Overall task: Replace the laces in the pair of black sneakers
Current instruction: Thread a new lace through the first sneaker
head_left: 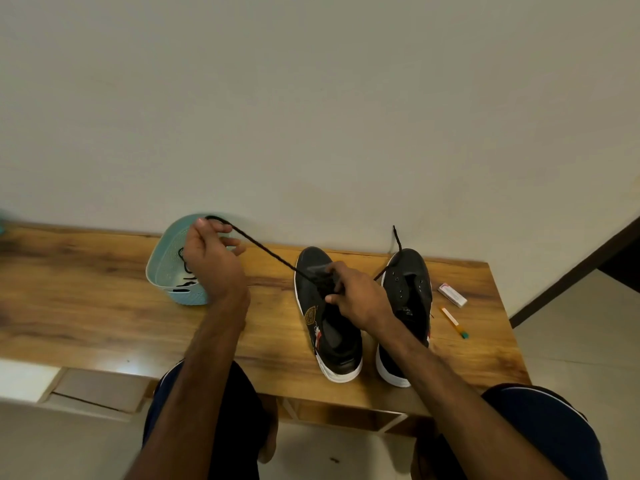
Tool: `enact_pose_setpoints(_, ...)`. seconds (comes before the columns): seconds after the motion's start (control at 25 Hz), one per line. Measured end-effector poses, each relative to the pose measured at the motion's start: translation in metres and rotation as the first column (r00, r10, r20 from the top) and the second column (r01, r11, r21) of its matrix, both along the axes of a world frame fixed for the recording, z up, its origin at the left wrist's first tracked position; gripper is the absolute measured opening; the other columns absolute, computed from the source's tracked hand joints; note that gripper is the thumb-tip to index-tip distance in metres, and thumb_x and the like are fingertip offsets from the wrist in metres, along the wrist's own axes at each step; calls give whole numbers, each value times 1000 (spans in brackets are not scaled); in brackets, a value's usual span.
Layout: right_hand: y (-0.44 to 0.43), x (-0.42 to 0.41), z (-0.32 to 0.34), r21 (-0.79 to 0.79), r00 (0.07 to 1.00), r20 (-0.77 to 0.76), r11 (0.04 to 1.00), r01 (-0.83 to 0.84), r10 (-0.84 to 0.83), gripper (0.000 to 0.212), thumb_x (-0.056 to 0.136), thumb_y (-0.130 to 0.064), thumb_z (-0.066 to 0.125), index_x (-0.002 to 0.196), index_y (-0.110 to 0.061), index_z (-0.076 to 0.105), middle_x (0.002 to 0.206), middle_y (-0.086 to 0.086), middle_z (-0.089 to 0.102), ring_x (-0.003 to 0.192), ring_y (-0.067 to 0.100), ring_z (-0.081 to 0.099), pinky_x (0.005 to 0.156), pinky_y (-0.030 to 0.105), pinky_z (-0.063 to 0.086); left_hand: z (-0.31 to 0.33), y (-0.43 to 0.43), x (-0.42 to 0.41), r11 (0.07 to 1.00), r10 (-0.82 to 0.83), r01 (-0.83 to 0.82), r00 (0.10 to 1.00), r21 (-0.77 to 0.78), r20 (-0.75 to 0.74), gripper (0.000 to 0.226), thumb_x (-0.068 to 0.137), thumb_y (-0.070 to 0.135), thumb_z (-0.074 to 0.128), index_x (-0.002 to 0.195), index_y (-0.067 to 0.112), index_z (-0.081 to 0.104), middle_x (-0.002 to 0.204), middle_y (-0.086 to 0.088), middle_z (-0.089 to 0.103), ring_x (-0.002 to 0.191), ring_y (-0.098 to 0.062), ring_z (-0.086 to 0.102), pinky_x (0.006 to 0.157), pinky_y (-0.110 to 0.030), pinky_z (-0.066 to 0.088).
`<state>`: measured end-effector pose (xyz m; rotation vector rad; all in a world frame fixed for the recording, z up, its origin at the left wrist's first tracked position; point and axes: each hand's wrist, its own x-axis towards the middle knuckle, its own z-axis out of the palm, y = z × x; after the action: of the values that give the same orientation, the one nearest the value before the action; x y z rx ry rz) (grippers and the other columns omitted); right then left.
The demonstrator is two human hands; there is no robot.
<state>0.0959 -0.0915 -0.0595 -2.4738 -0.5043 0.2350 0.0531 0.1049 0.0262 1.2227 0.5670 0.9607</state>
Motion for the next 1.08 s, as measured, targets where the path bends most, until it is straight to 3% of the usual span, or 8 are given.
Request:
enact_pose_setpoints(0.16, -2, 2, -4, -18, 1000, 5, 1000, -7, 7, 18, 90, -29, 69, 107, -25, 62, 105, -4, 61, 96, 15, 57, 82, 36, 51, -3, 7, 2, 996, 17, -24, 996, -84, -84, 25, 101, 42, 48, 109, 19, 50, 109, -1, 64, 90, -15, 62, 72, -35, 55)
enact_pose_setpoints(0.28, 5, -1, -6, 131, 1000, -2, 991, 29, -29, 13, 92, -13, 66, 103, -17, 66, 102, -2, 61, 94, 15, 56, 79, 32, 46, -24, -3, 6, 941, -151, 268, 878, 205, -455, 40, 97, 38, 58, 126, 14, 46, 119, -1, 60, 104, -16, 59, 87, -34, 51)
enact_pose_setpoints(0.4, 9, -1, -11, 266, 985, -165, 960, 90, -46, 6, 94, -10, 63, 95, -14, 67, 95, 0, 67, 90, 15, 62, 84, 41, 52, -43, -25, 10, 557, -353, 822, 361, 116, -863, 9, 96, 28, 58, 99, 20, 60, 101, -4, 68, 84, -17, 64, 69, -33, 54)
enact_pose_setpoints(0.48, 6, 4, 2, 375, 922, -382, 902, 214, -60, 10, 100, -17, 56, 94, -14, 63, 88, 1, 66, 78, 15, 59, 80, 39, 53, -61, -39, 12, 277, -150, 960, 80, 36, -985, 11, 90, 23, 66, 96, 18, 60, 100, -7, 66, 86, -19, 62, 72, -33, 54)
enact_pose_setpoints(0.68, -12, 23, 39, 598, 792, -604, 606, 524, -87, 23, 106, -27, 44, 113, -9, 57, 82, 2, 63, 60, 9, 52, 73, 32, 54, -83, -50, 20, 195, -22, 956, 228, 220, -973, 40, 82, 36, 75, 108, 15, 53, 100, -4, 62, 93, -23, 60, 81, -41, 54)
enact_pose_setpoints(0.8, -25, 26, 28, 299, 846, -373, 813, 499, -382, 39, 103, -26, 51, 136, -5, 47, 129, 13, 58, 108, 25, 60, 90, 36, 49, -87, -51, 20, 234, -111, 935, 297, 266, -948, 36, 79, 30, 78, 101, 18, 52, 94, -2, 62, 87, -21, 61, 77, -41, 54)
enact_pose_setpoints(0.92, -26, 15, 15, -194, 971, -96, 961, 196, -217, 36, 96, -23, 60, 128, -9, 52, 123, 12, 61, 110, 32, 61, 88, 39, 50, -91, -52, 21, 304, -157, 914, 325, 268, -933, 30, 79, 25, 78, 96, 19, 54, 92, -2, 64, 85, -20, 62, 77, -41, 55)
enact_pose_setpoints(1.08, -11, 1, 9, -118, 993, -98, 992, 53, -65, 21, 91, -24, 68, 111, -20, 63, 106, 2, 69, 98, 24, 64, 83, 39, 54, -94, -53, 24, 358, -194, 896, 346, 262, -918, 21, 81, 21, 76, 85, 20, 55, 78, 4, 60, 75, -17, 59, 68, -35, 51)
